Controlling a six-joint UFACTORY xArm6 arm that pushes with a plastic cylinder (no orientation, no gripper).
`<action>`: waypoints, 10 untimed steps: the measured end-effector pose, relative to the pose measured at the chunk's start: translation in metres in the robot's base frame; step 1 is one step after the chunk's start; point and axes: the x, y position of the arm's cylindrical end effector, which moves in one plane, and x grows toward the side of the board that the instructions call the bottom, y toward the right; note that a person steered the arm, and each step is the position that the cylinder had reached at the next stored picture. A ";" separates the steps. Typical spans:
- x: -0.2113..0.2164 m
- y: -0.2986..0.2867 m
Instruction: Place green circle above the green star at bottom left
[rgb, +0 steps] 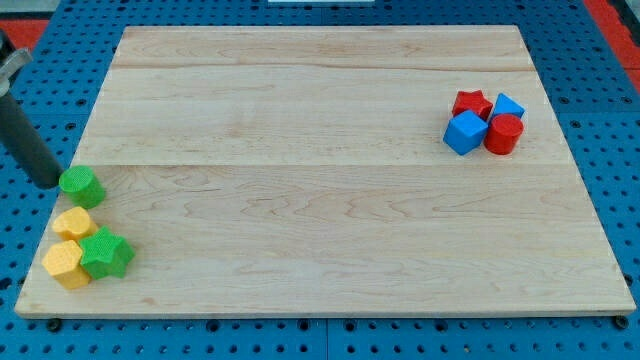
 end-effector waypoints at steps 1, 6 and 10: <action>0.000 0.015; -0.012 0.053; 0.023 0.065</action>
